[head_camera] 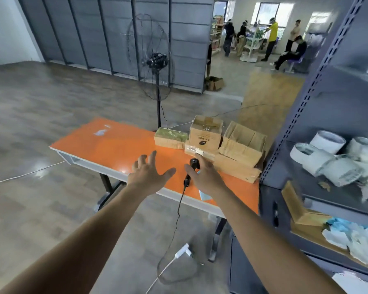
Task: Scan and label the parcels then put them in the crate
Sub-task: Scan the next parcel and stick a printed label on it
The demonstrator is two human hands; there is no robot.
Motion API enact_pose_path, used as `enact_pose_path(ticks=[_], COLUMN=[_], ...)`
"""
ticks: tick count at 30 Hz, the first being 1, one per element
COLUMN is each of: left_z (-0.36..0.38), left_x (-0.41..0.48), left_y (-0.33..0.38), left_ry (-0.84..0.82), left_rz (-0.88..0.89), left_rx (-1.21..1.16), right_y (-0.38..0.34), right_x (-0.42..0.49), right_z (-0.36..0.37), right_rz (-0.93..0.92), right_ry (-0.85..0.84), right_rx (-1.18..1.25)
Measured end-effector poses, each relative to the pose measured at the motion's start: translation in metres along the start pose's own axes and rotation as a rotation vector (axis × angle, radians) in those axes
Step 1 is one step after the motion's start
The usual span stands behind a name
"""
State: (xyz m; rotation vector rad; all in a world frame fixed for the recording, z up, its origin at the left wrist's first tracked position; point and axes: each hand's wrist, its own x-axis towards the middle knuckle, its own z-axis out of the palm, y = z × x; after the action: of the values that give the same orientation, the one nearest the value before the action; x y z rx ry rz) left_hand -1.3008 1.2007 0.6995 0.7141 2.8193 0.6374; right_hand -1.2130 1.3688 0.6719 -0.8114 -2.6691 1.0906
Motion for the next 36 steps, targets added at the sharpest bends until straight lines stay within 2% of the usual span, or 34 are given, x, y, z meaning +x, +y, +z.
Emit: enact_pose_path(ticks=[10,16,21,24,31,36], left_z=[0.004,0.016,0.041,0.061,0.103,0.129], left_x=[0.22,0.342,0.414,0.444,0.51,0.547], left_y=[-0.067,-0.099,-0.11,-0.113,-0.109,-0.118], left_ry=[-0.053,-0.21,-0.368,-0.44,-0.487,-0.503], left_rz=[0.05,0.147,0.231,0.275,0.204,0.085], left_rx=[-0.075,-0.045,-0.004,0.024,-0.03,-0.05], right_y=[-0.022,-0.045,-0.042,-0.033,-0.008,0.017], right_x=[0.177,0.275,0.334,0.361,0.439,0.479], right_z=[0.067,0.113,0.13,0.132,0.134,0.144], right_rz=[0.164,0.332,0.459,0.473,0.461,0.476], right_ry=[0.006,0.037,0.065,0.058,0.063,0.036], right_rx=[0.0,0.021,0.021,-0.023,-0.144,-0.27])
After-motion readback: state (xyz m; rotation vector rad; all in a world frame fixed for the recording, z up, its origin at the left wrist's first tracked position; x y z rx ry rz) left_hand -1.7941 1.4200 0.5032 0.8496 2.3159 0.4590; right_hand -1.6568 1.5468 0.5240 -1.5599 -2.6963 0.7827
